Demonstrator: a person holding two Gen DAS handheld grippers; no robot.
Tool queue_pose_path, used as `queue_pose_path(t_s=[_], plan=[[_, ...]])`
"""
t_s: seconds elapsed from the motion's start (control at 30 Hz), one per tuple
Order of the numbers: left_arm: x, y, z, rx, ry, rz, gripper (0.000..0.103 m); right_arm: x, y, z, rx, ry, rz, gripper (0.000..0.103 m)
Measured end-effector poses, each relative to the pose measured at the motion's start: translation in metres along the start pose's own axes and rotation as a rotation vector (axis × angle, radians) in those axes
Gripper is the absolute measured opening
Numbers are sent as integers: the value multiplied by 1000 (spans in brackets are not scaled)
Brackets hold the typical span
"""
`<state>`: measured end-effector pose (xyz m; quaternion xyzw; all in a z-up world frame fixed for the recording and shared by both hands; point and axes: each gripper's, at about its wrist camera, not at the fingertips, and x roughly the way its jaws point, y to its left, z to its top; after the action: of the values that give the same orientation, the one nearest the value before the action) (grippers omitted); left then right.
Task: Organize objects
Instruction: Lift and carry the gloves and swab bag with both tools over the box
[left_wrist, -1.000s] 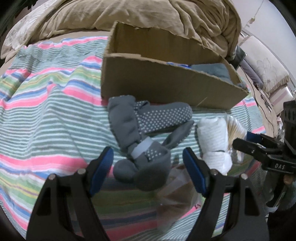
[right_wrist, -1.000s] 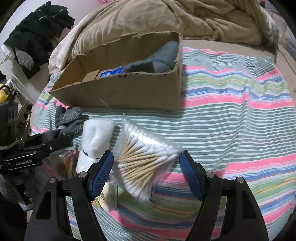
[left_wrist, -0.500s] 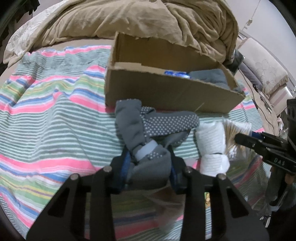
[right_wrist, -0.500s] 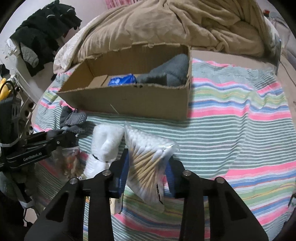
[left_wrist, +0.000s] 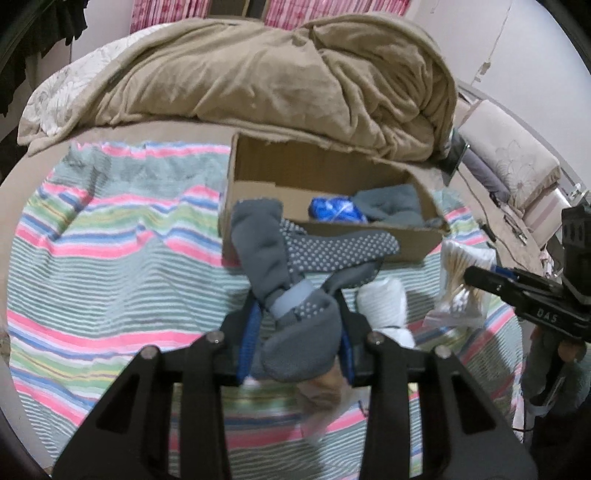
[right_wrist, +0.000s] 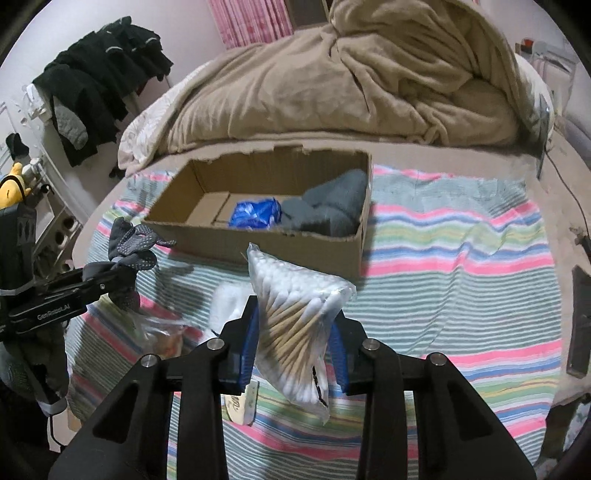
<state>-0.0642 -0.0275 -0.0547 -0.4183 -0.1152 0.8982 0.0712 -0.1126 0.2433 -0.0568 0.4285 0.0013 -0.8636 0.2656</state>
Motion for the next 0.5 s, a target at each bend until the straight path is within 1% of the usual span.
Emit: queue_pose_path(t_s=[0.23, 0.5], plan=[[-23, -4, 17, 21, -66, -6, 37, -14, 5, 15, -15, -46, 22, 36], [-31, -4, 36, 44, -103, 8, 37, -22, 11, 36, -43, -94, 38, 36]])
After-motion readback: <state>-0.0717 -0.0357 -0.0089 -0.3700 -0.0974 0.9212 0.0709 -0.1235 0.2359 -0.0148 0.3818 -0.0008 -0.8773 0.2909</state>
